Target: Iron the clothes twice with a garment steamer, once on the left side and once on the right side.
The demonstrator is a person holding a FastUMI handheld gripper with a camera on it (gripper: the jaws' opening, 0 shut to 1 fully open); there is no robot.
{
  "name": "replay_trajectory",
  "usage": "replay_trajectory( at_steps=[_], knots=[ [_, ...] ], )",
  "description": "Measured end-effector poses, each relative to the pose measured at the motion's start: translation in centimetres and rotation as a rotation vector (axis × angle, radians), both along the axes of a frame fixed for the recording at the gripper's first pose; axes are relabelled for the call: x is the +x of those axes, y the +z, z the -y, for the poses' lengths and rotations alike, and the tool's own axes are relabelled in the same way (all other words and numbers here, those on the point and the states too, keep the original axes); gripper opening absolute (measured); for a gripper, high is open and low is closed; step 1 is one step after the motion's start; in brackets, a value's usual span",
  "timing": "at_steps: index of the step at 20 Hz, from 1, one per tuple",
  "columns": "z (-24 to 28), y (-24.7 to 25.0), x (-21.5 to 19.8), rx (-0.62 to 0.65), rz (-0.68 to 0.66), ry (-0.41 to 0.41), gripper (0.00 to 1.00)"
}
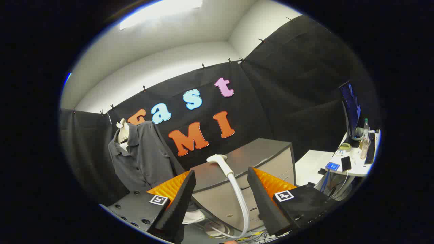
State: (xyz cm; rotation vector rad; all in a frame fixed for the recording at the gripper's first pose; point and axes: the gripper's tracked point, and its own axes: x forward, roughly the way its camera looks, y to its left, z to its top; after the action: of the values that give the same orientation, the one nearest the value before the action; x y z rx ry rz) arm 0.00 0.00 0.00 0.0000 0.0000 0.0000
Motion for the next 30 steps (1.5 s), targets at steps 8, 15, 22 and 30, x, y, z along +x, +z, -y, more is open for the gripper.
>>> replay_trajectory(
  at_steps=[8, 15, 22, 30],
  knots=[
    [-2.7, 6.1, -4.2, -0.331, 0.138, -0.042, 0.98],
    [-4.4, 5.8, -4.0, -0.266, 0.115, 0.011, 1.00],
    [-4.8, 5.0, -3.1, -0.351, 0.087, 0.025, 0.99],
    [-4.5, 5.7, -0.5, -0.292, 0.073, 0.040, 0.99]
  ],
)
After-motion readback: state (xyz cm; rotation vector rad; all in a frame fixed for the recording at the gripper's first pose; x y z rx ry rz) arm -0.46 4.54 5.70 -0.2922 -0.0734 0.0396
